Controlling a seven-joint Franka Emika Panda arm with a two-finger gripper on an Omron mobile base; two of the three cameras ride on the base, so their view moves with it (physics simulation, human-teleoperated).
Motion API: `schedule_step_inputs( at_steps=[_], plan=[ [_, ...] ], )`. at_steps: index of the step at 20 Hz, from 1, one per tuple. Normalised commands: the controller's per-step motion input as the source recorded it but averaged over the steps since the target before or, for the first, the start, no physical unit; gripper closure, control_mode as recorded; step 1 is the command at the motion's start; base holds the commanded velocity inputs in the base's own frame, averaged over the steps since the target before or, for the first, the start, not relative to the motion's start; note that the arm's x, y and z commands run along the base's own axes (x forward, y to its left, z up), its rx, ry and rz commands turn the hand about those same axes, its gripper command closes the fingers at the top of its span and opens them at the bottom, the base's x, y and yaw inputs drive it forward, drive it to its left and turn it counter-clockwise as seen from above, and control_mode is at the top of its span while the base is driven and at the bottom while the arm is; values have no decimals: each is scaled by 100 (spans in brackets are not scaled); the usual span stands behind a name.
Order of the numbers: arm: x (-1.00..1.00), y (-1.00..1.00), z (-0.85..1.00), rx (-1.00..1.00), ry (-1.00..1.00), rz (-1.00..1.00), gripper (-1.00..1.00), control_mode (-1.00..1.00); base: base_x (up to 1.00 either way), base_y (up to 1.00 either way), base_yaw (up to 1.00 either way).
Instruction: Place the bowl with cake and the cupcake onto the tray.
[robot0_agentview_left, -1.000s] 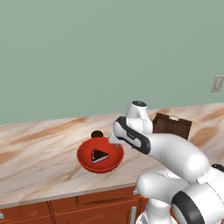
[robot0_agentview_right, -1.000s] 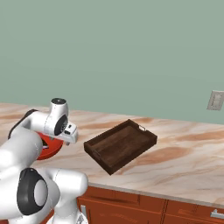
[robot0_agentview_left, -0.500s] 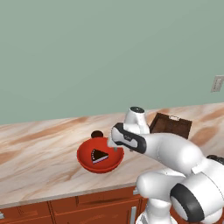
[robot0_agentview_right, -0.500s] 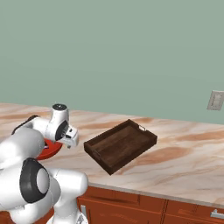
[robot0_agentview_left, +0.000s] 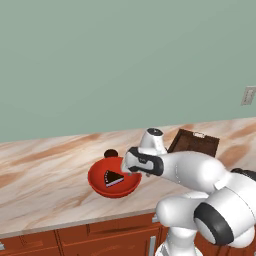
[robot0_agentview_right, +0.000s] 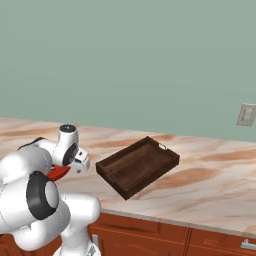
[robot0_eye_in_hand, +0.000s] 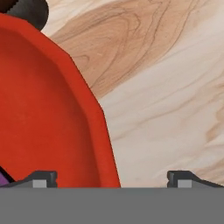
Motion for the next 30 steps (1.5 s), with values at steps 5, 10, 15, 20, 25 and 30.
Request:
schedule_step_inputs(
  at_steps=[5, 10, 15, 20, 25, 30],
  plan=[
    [1, 5, -10, 0, 0, 0, 100, -100, 0, 0, 0],
    [0, 0, 0, 0, 0, 0, 100, -100, 0, 0, 0],
    [0, 0, 0, 0, 0, 0, 100, -100, 0, 0, 0],
    [0, 0, 18, 1, 0, -5, 100, -100, 0, 0, 0],
    [0, 0, 39, 1, 0, -11, 100, -100, 0, 0, 0],
    [0, -11, 51, 3, 0, -14, 100, -100, 0, 0, 0]
  ],
)
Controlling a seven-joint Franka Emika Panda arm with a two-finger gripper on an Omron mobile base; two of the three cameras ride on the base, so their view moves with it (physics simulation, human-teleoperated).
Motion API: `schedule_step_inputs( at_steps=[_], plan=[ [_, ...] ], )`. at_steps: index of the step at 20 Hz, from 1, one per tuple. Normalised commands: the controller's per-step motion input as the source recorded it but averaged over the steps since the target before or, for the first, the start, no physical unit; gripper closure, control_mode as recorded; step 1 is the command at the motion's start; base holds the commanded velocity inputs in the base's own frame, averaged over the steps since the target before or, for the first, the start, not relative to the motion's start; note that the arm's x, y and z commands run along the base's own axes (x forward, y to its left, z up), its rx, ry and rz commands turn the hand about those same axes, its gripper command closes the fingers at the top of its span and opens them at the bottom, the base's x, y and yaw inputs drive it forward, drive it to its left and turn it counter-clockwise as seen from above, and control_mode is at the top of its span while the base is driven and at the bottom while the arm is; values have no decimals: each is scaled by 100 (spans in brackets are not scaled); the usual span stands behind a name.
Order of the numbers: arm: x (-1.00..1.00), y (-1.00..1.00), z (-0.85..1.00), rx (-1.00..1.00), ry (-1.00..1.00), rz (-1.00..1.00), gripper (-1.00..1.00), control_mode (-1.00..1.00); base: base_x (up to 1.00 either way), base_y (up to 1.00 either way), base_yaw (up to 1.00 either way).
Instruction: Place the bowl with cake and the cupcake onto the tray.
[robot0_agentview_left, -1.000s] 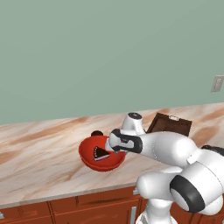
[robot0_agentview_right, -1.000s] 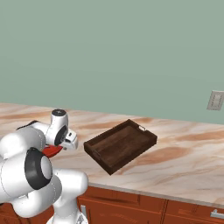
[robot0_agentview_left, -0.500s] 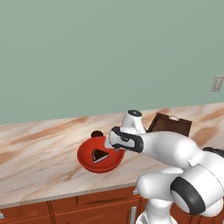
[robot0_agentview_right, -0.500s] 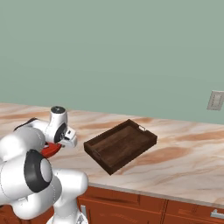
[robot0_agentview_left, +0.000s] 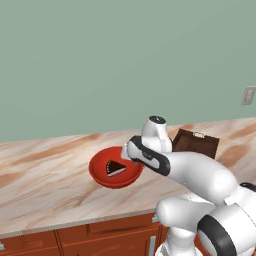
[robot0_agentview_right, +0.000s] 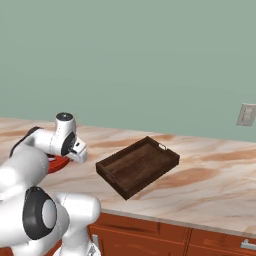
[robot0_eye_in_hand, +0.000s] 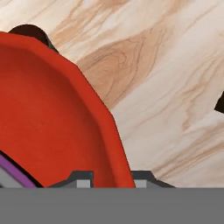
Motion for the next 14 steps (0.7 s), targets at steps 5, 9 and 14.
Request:
schedule_step_inputs(
  at_steps=[5, 9, 14],
  plan=[
    [0, -30, 49, 3, 3, -14, 100, -100, 0, 0, 0],
    [0, -43, 29, 3, 0, -12, 100, -100, 0, 0, 0],
    [0, -48, 32, 2, 0, -15, 100, -100, 0, 0, 0]
  ],
)
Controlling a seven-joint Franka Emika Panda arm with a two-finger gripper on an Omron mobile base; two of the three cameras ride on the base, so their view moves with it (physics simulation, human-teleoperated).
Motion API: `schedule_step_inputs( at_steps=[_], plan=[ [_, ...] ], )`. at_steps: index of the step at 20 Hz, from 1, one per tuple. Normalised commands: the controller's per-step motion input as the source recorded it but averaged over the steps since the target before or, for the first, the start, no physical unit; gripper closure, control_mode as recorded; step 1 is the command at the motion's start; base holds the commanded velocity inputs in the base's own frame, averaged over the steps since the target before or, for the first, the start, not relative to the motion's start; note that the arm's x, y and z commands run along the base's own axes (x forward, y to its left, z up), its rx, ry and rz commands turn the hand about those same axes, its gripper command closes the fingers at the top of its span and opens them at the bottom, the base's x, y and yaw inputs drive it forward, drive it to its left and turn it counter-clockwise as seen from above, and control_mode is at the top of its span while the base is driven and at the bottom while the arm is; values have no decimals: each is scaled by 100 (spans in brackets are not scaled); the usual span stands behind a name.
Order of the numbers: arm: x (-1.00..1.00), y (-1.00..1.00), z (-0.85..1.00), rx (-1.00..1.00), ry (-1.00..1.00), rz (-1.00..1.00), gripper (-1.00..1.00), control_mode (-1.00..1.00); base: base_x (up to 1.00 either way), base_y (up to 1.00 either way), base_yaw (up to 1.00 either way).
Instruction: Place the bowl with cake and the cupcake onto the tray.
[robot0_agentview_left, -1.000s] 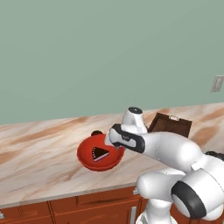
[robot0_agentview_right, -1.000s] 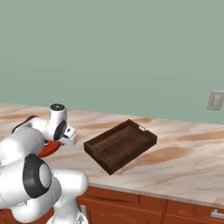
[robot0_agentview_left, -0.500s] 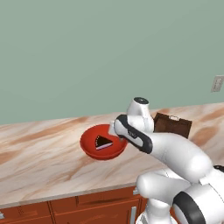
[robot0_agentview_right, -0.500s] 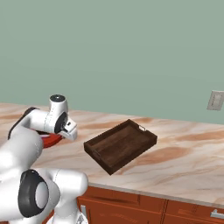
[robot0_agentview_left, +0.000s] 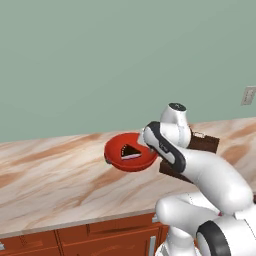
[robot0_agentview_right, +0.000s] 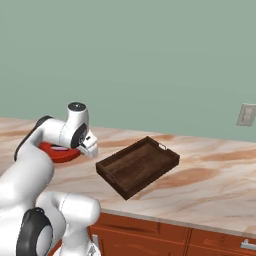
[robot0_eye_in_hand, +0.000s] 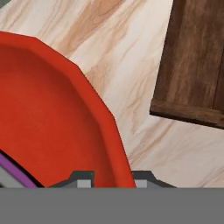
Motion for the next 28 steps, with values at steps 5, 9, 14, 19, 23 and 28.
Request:
schedule_step_inputs(
  at_steps=[5, 9, 14, 19, 23, 28],
  plan=[
    [0, -51, 31, 4, 3, -17, 100, -100, 0, 0, 0],
    [0, -51, 28, 4, 5, -19, 100, -100, 0, 0, 0],
    [0, -52, 12, 2, 3, -18, 100, -100, 0, 0, 0],
    [0, -52, 0, 0, 0, -16, 100, -100, 0, 0, 0],
    [0, -49, 0, 0, 0, -14, 100, -100, 0, 0, 0],
    [0, -37, 1, 0, 7, -16, 100, -100, 0, 0, 0]
  ],
)
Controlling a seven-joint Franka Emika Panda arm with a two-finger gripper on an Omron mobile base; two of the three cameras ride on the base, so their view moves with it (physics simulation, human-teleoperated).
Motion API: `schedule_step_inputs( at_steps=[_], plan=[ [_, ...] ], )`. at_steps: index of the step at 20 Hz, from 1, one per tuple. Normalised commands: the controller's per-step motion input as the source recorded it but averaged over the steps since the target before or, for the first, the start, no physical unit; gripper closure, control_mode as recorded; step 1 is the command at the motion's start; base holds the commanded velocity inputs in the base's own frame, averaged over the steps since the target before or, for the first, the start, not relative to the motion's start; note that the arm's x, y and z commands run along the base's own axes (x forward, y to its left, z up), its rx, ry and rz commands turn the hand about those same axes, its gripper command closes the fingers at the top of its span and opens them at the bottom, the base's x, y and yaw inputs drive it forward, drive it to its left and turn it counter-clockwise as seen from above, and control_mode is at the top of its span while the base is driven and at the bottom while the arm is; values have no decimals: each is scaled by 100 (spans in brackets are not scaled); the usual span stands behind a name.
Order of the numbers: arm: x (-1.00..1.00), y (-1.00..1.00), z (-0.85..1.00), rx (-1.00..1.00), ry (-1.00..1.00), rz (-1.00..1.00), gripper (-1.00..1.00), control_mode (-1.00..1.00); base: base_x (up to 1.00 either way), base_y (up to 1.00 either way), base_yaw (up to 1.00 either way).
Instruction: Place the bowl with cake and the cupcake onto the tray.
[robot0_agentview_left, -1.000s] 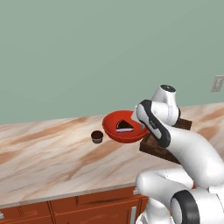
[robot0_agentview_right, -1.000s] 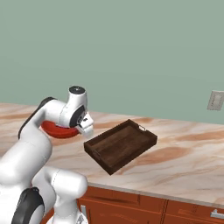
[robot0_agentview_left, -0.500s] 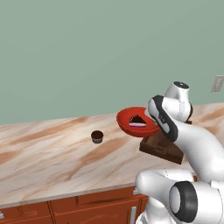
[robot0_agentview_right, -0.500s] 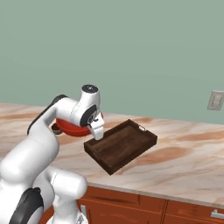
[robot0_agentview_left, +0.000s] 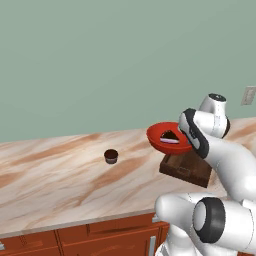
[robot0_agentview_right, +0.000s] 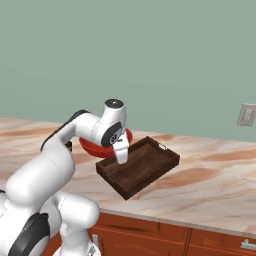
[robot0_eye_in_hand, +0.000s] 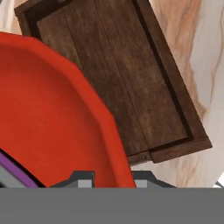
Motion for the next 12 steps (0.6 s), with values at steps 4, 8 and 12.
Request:
schedule_step_inputs(
  at_steps=[4, 8, 12],
  plan=[
    [0, -38, 0, 0, 5, -15, 100, -100, 0, 0, 0],
    [0, -42, 0, 0, 2, -14, 100, -100, 0, 0, 0],
    [3, -46, 0, 0, 0, -12, 100, -100, 0, 0, 0]
  ],
)
